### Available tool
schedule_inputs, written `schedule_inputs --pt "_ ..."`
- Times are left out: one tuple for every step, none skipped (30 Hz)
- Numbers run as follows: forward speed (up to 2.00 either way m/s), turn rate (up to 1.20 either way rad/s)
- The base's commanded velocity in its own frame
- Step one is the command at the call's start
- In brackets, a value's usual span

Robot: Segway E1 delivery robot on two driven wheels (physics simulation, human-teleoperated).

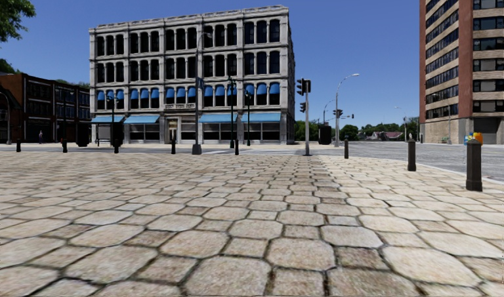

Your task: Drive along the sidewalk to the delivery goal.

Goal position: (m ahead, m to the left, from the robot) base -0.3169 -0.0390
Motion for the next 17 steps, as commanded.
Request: schedule_inputs --pt "0.0 0.0" --pt "0.0 0.0" --pt "0.0 0.0" --pt "0.0 0.0" --pt "0.0 0.0" --pt "0.0 0.0" --pt "0.0 0.0" --pt "0.0 0.0" --pt "0.0 0.0" --pt "0.0 0.0" --pt "0.0 0.0" --pt "0.0 0.0" --pt "0.0 0.0" --pt "0.0 0.0" --pt "0.0 0.0" --pt "0.0 0.0" --pt "0.0 0.0"
